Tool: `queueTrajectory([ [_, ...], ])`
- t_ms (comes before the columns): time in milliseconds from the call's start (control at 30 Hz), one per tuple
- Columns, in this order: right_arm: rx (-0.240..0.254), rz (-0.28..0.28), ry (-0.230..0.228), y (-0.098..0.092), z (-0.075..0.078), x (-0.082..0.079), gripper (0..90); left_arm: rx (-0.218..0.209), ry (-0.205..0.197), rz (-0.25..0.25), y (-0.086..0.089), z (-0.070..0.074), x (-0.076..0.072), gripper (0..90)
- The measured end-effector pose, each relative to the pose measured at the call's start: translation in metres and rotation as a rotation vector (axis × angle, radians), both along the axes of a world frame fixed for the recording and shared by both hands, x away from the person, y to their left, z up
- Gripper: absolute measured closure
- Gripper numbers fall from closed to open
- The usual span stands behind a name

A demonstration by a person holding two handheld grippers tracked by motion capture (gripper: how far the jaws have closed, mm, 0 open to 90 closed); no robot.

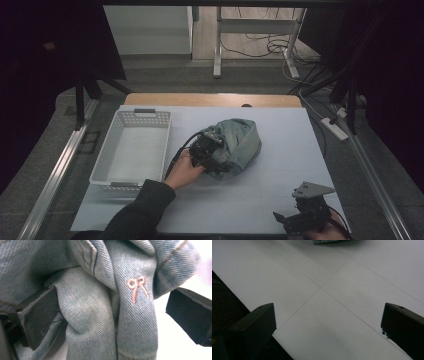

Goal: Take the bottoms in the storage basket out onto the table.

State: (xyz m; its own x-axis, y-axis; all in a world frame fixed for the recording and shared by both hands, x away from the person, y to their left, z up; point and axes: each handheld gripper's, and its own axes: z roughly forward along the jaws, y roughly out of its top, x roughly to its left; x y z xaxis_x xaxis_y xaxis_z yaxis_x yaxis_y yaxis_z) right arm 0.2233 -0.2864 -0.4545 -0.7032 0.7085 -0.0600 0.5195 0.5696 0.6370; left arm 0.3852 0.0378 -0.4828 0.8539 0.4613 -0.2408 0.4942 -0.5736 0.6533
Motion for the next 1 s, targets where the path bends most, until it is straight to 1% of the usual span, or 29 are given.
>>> queueTrajectory([
  [67, 0.001, 0.002, 0.0, 0.0, 0.0, 0.0, 0.1, -0.028, 0.004, -0.004, 0.002, 0.002, 0.0, 0.1],
  [133, 0.003, 0.002, -0.001, 0.0, 0.0, 0.0, 0.1, -0.04, 0.0, -0.01, 0.003, 0.004, -0.001, 0.1],
  [300, 0.008, 0.002, -0.005, 0.0, 0.0, 0.0, 0.0, -0.041, -0.01, -0.014, 0.005, 0.007, -0.002, 0.1],
  [400, 0.007, 0.003, -0.004, 0.0, 0.0, -0.001, 0.1, -0.044, -0.007, -0.02, 0.006, 0.008, -0.003, 0.0],
  [533, 0.013, 0.003, -0.005, -0.001, 0.0, -0.001, 0.0, -0.039, -0.013, -0.024, 0.007, 0.011, -0.005, 0.0],
  [667, 0.015, 0.003, -0.004, -0.001, 0.001, -0.001, 0.0, -0.056, -0.017, -0.029, 0.009, 0.014, -0.007, 0.0],
  [733, 0.016, 0.003, -0.004, -0.001, 0.001, -0.001, 0.1, -0.052, -0.02, -0.03, 0.01, 0.016, -0.008, 0.0],
  [800, 0.017, 0.003, -0.004, -0.001, 0.001, -0.001, 0.0, -0.059, -0.022, -0.027, 0.011, 0.017, -0.009, 0.0],
  [1000, 0.02, 0.002, -0.004, -0.001, 0.001, -0.001, 0.1, -0.065, -0.027, -0.025, 0.014, 0.02, -0.011, 0.0],
])
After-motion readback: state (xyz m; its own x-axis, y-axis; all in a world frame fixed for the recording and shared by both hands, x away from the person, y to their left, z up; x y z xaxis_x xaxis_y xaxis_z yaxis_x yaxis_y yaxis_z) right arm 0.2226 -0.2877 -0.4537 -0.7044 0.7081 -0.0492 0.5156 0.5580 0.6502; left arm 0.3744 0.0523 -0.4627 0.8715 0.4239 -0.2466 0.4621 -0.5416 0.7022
